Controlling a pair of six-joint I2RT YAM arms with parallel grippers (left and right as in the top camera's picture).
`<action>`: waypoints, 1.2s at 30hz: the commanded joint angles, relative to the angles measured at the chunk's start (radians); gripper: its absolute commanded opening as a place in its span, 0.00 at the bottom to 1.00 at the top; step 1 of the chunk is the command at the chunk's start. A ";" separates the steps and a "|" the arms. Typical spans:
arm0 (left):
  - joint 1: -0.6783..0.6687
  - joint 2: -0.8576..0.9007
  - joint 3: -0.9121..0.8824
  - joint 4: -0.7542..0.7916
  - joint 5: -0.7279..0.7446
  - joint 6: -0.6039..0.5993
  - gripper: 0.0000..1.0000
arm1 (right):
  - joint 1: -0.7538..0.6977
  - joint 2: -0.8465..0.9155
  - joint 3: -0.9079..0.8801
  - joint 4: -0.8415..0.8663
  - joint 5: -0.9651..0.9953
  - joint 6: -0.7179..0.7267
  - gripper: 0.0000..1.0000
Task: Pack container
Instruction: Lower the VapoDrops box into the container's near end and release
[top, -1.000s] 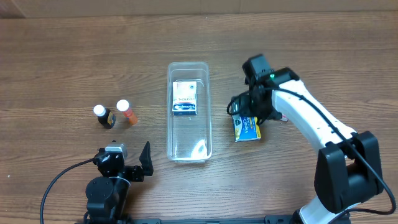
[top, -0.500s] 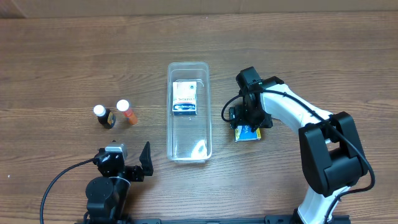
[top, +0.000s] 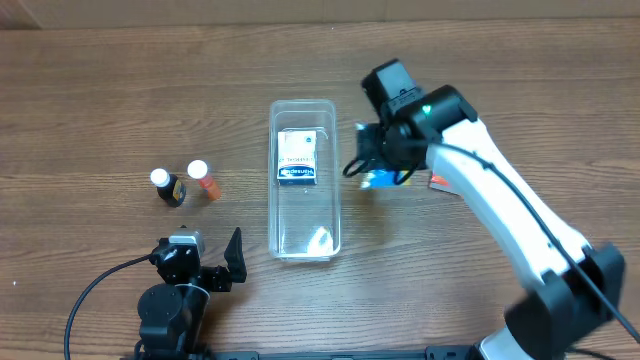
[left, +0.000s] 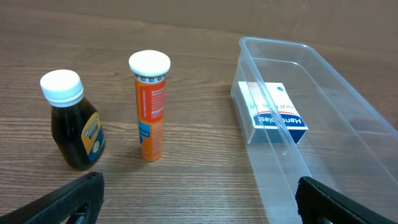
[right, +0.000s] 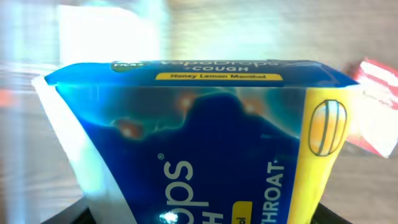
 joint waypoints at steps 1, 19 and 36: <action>0.005 -0.008 -0.003 0.000 0.003 -0.006 1.00 | 0.128 0.001 0.003 0.065 -0.003 0.124 0.64; 0.005 -0.008 -0.003 0.001 0.003 -0.007 1.00 | 0.268 0.325 -0.002 0.209 -0.174 0.380 0.78; 0.005 -0.008 -0.003 0.000 0.003 -0.006 1.00 | 0.225 0.240 0.044 0.242 -0.116 0.229 0.78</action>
